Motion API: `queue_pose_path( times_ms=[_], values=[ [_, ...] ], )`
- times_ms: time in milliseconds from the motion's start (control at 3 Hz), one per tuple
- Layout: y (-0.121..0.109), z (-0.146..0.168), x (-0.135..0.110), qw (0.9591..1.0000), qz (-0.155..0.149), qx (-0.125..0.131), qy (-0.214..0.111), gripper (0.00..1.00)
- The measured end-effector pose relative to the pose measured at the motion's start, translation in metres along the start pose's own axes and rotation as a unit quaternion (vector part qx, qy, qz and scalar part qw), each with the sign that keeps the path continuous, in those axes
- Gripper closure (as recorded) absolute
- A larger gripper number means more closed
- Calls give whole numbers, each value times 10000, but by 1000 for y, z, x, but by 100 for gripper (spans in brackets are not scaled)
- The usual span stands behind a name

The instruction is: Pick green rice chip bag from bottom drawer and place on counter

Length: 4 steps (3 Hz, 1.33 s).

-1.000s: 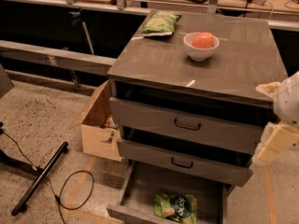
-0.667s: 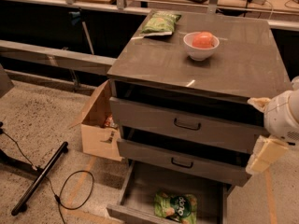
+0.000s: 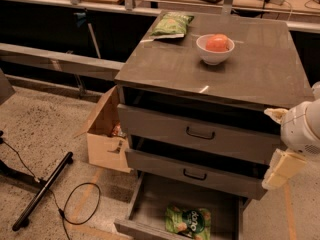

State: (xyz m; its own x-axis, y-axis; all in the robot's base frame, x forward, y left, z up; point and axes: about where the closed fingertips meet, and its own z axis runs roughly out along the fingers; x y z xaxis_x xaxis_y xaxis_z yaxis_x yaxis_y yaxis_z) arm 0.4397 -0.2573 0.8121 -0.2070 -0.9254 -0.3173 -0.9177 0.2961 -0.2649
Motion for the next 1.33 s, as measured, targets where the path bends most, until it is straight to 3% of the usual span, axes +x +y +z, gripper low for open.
queue_pose_path(
  times_ms=[333,1000,1333],
  values=[
    [12,24,20,10000,0,-52,-30,0],
    [40,94,59,9970,-71,-58,-764,0],
    [64,148,82,9941,-37,-394,-1005,0]
  ],
)
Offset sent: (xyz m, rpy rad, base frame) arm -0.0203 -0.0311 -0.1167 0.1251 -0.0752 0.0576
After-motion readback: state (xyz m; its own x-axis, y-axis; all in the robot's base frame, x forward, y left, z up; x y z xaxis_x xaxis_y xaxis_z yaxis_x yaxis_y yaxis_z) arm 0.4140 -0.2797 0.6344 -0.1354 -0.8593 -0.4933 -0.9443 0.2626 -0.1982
